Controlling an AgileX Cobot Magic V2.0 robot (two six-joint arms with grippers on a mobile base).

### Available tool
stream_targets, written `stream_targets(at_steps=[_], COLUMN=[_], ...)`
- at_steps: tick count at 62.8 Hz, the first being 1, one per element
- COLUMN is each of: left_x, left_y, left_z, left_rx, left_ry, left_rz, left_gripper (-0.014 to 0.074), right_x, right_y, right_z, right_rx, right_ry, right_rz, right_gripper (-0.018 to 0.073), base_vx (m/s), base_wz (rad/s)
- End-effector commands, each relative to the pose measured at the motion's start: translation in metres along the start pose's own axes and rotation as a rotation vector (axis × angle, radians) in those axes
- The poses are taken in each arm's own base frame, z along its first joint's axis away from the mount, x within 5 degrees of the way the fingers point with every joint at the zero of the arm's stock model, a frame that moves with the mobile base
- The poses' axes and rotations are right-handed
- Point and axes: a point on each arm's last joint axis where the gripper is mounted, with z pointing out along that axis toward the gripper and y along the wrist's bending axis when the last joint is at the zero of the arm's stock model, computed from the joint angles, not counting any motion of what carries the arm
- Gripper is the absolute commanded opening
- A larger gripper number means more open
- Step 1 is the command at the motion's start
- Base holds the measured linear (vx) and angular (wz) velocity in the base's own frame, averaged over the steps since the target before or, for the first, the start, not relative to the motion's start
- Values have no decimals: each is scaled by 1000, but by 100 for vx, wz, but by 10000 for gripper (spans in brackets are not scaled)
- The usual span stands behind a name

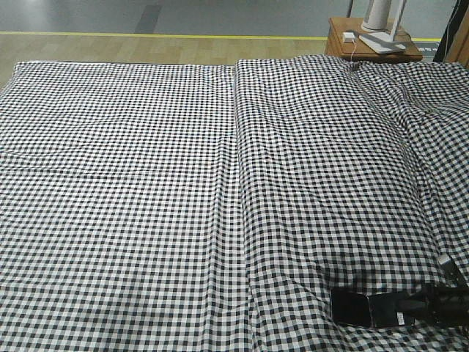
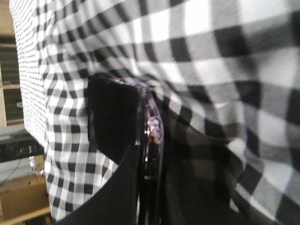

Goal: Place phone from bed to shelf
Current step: 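Lower the right gripper and close it on the black phone's edge, then lift the black phone off the sheet with the right gripper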

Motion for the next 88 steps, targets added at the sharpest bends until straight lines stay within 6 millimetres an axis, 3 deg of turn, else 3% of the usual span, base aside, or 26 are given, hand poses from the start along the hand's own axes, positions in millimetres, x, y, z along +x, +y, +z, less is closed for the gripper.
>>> stream_targets(at_steps=[1, 31, 49, 69, 88], left_x=[-15, -15, -15, -15, -15], left_y=[1, 1, 1, 1, 1], left_z=[-2, -2, -2, -2, -2], left_rx=[-5, -5, -5, -5, -5], left_ry=[-105, -105, -105, -105, -105], left_rz=[-19, -19, -19, -19, -19], left_gripper=[1, 1, 1, 1, 1], right_x=[-13, -39, -46, -52, -63], right_y=[27, 64, 116, 193, 308], right_z=[-21, -59, -90, -132, -133], right_rx=[-94, -24, -20, 25, 59], right_ry=[16, -17, -110, -211, -212], right_rz=[-72, -86, -165, -279, -513], right_gripper=[-13, -5, -3, -3, -3], base_vx=[0, 0, 0, 0, 0], base_wz=[0, 0, 0, 0, 0])
